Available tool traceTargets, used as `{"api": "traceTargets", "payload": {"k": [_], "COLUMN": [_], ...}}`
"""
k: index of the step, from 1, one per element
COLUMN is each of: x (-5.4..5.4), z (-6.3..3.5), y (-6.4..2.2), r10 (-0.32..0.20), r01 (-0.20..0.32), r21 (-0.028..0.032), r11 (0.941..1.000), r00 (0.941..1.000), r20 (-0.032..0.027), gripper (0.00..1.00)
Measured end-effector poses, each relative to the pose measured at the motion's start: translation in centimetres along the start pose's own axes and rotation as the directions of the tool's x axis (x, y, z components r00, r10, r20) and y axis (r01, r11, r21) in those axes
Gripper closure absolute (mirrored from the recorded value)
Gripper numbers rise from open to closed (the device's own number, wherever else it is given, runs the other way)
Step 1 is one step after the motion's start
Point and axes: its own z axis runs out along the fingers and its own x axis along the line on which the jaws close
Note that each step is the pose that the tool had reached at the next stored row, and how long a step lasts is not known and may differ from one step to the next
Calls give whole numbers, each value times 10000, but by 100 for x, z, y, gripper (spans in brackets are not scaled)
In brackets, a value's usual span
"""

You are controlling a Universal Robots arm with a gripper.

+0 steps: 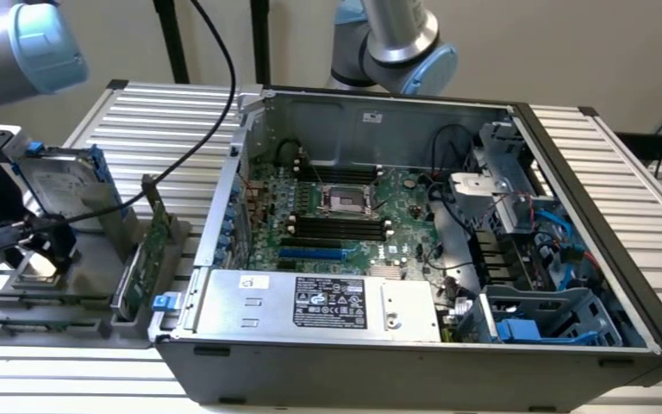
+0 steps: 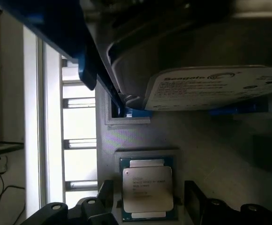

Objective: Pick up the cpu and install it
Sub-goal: 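Pick up the cpu and move it towards the insertion slot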

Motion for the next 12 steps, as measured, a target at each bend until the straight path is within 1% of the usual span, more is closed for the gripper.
{"api": "traceTargets", "payload": {"k": [5, 10, 12], "x": [1, 2, 0], "z": [43, 55, 55], "y": [5, 17, 20], "r10": [0, -7, -25], "r01": [0, 7, 25], "r21": [1, 0, 0], "r11": [10000, 10000, 10000], "r00": [10000, 10000, 10000], "r20": [-1, 0, -8], "gripper": [29, 29, 29]}}
